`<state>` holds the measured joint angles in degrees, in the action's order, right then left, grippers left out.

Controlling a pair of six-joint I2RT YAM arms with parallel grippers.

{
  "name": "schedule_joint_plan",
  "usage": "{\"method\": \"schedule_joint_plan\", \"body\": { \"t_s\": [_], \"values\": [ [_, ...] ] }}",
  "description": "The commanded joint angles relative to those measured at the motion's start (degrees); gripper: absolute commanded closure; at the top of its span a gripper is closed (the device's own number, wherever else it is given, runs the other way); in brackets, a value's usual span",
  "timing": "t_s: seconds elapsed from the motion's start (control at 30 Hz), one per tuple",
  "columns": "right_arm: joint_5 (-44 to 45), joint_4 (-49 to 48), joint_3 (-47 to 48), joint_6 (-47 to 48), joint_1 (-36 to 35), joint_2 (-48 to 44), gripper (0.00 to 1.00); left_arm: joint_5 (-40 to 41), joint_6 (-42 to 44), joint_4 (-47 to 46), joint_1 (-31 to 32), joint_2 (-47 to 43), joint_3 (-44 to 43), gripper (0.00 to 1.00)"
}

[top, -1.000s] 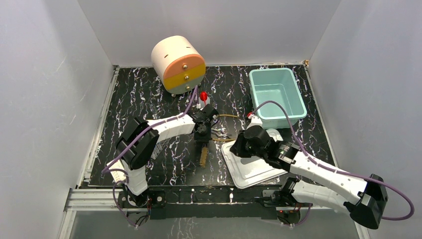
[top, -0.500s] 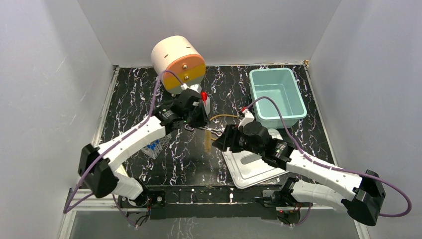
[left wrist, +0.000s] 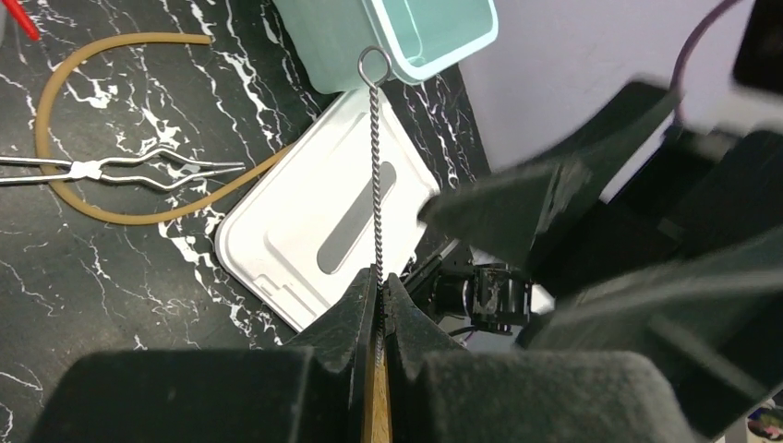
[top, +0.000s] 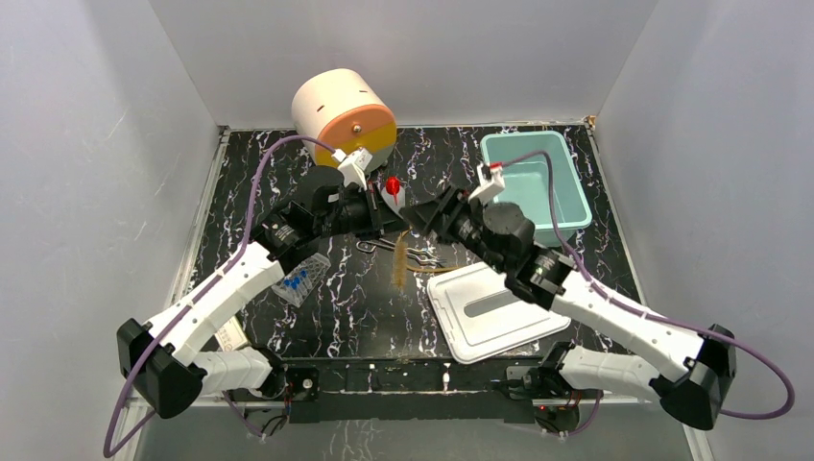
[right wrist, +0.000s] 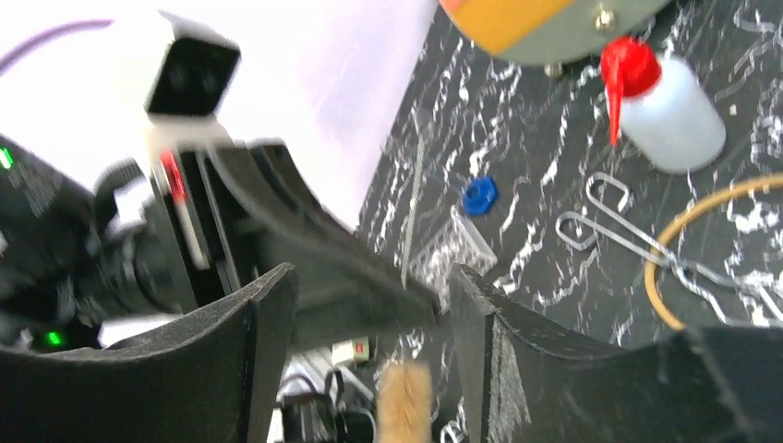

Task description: Organize the chemistry lab equipment

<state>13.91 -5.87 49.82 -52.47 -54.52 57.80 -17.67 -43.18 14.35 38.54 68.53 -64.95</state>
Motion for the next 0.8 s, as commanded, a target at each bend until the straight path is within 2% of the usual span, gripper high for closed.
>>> {"method": "schedule_joint_plan", "body": {
  "t_s": [0.0, 0.07, 0.13, 0.2, 0.3, 0.43, 0.5, 0.77],
  "values": [
    [-3.0, 0.22, 8.99, 1.72, 6.86, 6.41, 0.33, -4.65, 1.87, -2.78, -0.5, -2.19, 0.55, 1.0],
    [-5.92, 0.66, 10.26, 1.45, 8.47, 8.2, 0.39, -4.69, 2.0, -2.8, -0.49, -2.46, 0.59, 1.0],
    [-8.11, 0.54, 11.08, 2.34, 8.81, 9.34, 0.5, -4.38, 2.05, -2.63, -0.5, -2.57, 0.37, 1.0],
    [-10.28, 0.42, 11.34, 2.98, 8.82, 10.04, 0.53, -3.83, 2.05, -2.18, -0.58, -2.52, -0.03, 1.0],
    [-13.36, 0.83, 10.91, 3.77, 8.86, 10.42, 0.53, -3.82, 1.88, -2.39, -0.58, -2.37, -0.25, 1.0],
    [-16.45, 0.52, 9.6, 4.39, 8.84, 9.69, 0.43, -3.71, 1.76, -2.05, -0.62, -1.72, -0.89, 1.0],
    [-16.72, 0.46, 9.07, 4.46, 8.87, 9.32, 0.44, -4.28, 1.78, -2.46, -0.68, -1.71, -1.15, 1.0],
    [-18.72, 0.47, 10.1, 4.57, 8.95, 10.61, 0.77, -6.29, 2.47, -3.27, -0.75, -1.74, -2.28, 1.0]
  ]
}}
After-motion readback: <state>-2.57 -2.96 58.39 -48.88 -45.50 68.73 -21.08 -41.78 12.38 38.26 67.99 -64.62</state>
